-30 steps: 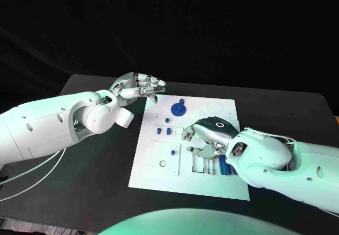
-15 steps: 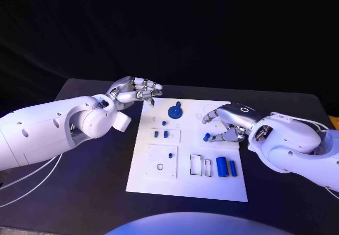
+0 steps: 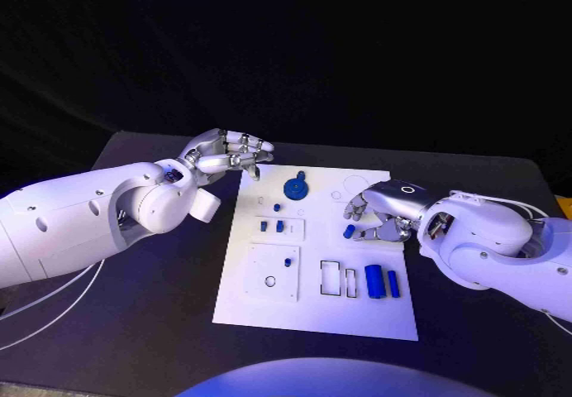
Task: Assemble the parts on the task board
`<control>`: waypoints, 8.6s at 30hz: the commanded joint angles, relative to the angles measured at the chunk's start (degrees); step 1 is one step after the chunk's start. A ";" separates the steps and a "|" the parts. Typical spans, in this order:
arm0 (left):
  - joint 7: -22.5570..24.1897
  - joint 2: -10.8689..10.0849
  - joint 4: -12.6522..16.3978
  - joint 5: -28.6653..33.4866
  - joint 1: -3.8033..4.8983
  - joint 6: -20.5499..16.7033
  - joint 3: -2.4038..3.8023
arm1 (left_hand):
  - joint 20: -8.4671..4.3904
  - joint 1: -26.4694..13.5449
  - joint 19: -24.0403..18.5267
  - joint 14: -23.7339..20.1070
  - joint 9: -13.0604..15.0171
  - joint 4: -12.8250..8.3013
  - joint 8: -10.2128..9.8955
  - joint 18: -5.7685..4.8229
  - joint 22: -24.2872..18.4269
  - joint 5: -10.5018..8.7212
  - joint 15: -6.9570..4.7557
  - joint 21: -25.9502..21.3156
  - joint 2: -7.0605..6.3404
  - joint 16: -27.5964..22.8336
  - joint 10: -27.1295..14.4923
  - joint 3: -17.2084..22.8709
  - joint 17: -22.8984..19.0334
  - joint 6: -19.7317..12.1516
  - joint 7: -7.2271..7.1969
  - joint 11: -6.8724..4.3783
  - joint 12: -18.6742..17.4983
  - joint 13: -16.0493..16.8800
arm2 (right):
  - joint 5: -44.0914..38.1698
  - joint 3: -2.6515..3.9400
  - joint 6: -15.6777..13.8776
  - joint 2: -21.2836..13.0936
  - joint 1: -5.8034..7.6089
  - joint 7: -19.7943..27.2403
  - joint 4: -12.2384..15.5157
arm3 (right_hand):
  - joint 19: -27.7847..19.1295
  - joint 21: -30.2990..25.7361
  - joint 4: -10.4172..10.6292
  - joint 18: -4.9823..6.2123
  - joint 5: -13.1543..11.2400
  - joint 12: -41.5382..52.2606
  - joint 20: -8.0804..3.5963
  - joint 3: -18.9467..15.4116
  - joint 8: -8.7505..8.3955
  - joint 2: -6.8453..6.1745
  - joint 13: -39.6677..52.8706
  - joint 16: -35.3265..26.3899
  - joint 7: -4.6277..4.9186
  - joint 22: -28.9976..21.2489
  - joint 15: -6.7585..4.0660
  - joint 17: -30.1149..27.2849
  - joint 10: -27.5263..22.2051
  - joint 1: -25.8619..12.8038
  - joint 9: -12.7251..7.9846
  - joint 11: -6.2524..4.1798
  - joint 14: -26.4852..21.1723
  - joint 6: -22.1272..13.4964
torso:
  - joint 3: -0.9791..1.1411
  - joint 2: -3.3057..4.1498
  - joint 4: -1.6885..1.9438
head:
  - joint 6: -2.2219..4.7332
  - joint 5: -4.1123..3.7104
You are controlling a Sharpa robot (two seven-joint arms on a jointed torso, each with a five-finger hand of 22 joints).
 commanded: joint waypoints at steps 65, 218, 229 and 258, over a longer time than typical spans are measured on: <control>0.33 0.44 -0.09 -0.12 0.05 1.08 0.03 | -0.02 -0.52 -0.35 -0.24 0.13 -0.23 0.16 0.73 0.04 0.13 0.04 -0.30 0.18 0.50 -0.65 -0.08 -0.08 -0.70 0.00 0.02 0.62 0.09 | -1.60 1.07 -5.27 5.03 0.36 0.08 6.73 | 4.44 13.39 -8.07 -3.02 -2.92 -10.91 -0.90 30.10 6.00 -1.54 0.71 3.41 0.88 9.26 -0.70 3.21 17.42 -1.79 4.58 -1.27 1.08 8.12 | 0.04 0.06 0.11 | -0.37 0.61; 0.26 0.99 -0.75 -0.07 0.03 1.58 -0.41 | 0.36 -2.18 -0.70 -0.99 0.39 0.24 0.65 0.68 -0.47 0.08 0.38 -1.19 -0.37 0.94 -2.20 -0.65 -0.29 -1.66 0.16 0.27 2.01 0.11 | 25.27 -3.08 -7.64 -17.18 -3.21 -5.94 11.21 | 9.44 30.49 0.03 -6.11 3.87 60.83 -1.91 10.40 10.08 -5.49 72.63 15.26 -0.35 14.34 -1.93 20.96 25.96 -19.65 10.30 -3.05 4.48 0.78 | -0.48 -1.62 -1.76 | 0.45 -4.59; 0.54 0.92 -0.69 -0.07 0.03 1.45 -0.48 | 0.41 -2.24 -0.78 -1.15 0.42 0.32 0.72 0.69 -0.57 0.11 0.41 -1.35 -0.26 0.98 -2.31 -0.62 -0.30 -1.70 0.16 0.28 2.15 0.12 | 21.24 -3.22 -8.60 -14.11 -6.72 -8.41 10.80 | 9.51 30.77 -0.22 -6.17 3.72 61.58 -1.87 9.22 9.69 -5.41 73.54 15.75 -0.25 14.41 -1.85 22.03 26.52 -18.81 10.39 -2.95 4.68 0.44 | -0.60 -1.53 -1.67 | 0.34 -4.71; 0.19 0.20 -0.39 -0.03 0.03 1.61 -0.51 | 0.44 -2.28 -0.80 -1.23 0.46 0.38 0.80 0.70 -0.65 0.13 0.43 -1.48 -0.16 1.06 -2.40 -0.59 -0.30 -1.74 0.16 0.29 2.30 0.13 | 17.22 -3.18 -7.81 -8.01 -9.46 -10.88 8.71 | 9.74 31.64 0.16 -6.34 3.65 62.10 -1.79 7.05 9.72 -4.33 74.32 16.42 -0.37 14.63 -1.82 23.46 26.91 -19.08 10.76 -3.01 4.91 1.22 | -0.58 -1.45 -1.65 | -0.26 -5.01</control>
